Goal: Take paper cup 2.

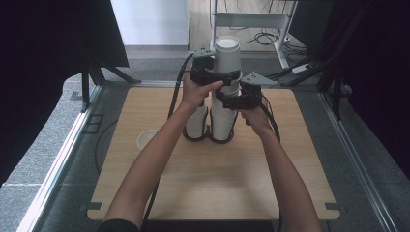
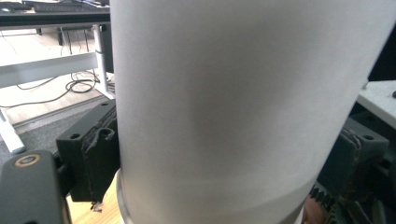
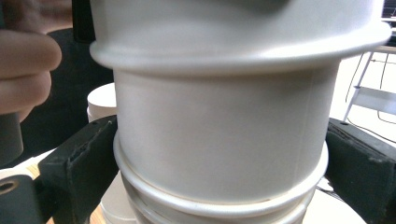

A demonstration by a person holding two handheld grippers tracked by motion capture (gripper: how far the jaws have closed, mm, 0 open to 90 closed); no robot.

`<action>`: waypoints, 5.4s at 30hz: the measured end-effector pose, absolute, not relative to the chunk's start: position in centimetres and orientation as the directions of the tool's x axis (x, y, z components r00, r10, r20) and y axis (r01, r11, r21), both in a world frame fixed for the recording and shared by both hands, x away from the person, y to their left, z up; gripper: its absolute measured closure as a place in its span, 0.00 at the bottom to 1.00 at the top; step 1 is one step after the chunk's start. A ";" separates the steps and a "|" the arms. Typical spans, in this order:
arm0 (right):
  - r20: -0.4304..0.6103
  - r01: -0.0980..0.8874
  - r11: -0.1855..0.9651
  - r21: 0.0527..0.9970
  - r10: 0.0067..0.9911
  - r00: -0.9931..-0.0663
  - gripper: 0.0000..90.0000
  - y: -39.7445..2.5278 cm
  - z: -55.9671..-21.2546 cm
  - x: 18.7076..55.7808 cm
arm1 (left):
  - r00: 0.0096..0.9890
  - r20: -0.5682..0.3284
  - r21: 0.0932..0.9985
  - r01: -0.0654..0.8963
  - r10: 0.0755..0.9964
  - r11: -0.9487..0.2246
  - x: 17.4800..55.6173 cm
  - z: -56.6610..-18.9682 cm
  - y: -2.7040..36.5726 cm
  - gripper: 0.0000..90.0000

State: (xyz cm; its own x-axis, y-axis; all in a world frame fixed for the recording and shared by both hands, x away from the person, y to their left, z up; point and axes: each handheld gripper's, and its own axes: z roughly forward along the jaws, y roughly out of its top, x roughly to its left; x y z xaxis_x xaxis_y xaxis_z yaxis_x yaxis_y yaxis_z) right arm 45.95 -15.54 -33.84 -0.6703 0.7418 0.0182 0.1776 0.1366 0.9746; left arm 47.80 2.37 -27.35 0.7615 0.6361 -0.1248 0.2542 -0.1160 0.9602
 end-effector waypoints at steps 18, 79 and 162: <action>0.014 0.175 0.141 0.974 0.741 -0.672 0.04 -15.6 -33.8 46.0 | 0.762 -0.121 0.980 0.195 0.636 -0.047 47.5 -24.9 3.3 0.15; 0.002 0.174 0.149 0.973 0.757 -0.653 0.03 -15.3 -33.8 45.8 | 0.796 -0.097 0.992 0.126 0.597 -0.007 41.4 -24.2 10.5 0.15; -0.022 0.125 0.144 0.982 0.737 -0.675 0.15 -20.3 -41.7 34.2 | 0.798 -0.099 0.970 0.211 0.595 -0.122 30.4 -38.2 11.0 0.14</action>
State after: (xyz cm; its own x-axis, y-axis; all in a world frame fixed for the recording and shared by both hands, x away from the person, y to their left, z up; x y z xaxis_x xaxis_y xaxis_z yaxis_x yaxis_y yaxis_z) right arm 34.20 -20.30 -41.74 -0.6750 0.7375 -0.0224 0.1247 0.1439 0.9817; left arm 30.44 11.00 -38.16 0.7979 0.5945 -0.0993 0.2114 -0.1217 0.9698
